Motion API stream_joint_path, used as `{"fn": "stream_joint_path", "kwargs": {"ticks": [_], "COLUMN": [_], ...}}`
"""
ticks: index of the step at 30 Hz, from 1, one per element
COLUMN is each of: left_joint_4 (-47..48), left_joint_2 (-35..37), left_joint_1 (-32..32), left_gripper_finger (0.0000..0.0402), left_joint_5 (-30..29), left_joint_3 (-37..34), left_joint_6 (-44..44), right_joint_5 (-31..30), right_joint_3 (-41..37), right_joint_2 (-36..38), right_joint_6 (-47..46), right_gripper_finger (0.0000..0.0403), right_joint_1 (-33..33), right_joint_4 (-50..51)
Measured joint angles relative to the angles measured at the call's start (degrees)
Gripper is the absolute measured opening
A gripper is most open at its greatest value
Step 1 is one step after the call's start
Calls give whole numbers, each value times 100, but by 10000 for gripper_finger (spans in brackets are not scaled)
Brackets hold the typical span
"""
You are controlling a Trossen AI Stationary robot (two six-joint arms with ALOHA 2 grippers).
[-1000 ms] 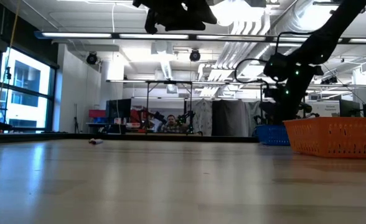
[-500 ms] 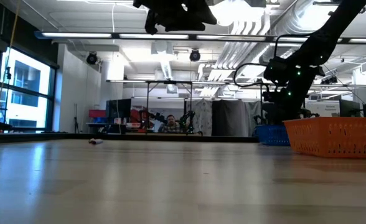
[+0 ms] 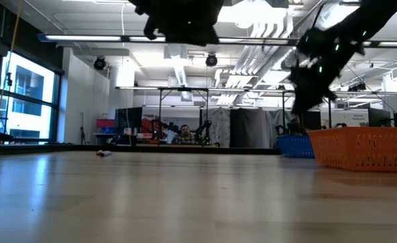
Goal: Sort crayons
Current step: Put the blue crayon into the orange bin
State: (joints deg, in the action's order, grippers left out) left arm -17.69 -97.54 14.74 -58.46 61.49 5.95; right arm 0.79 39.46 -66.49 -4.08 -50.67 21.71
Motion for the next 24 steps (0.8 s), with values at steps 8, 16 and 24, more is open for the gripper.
{"fn": "stream_joint_path", "kwargs": {"ticks": [8,16,24], "left_joint_4": [3452,6701,6540], "left_joint_2": [149,118,118], "left_joint_1": [-597,-1664,-2387], "left_gripper_finger": [140,140,140], "left_joint_5": [93,1522,2538], "left_joint_3": [-2,-36,-594], "left_joint_6": [2845,5813,6140], "right_joint_5": [695,524,120], "right_joint_3": [202,202,200], "right_joint_2": [1774,2607,2635], "right_joint_6": [-142,-350,-339], "right_gripper_finger": [114,114,114], "right_joint_1": [1236,2651,3328], "right_joint_4": [-11,-10,-8]}}
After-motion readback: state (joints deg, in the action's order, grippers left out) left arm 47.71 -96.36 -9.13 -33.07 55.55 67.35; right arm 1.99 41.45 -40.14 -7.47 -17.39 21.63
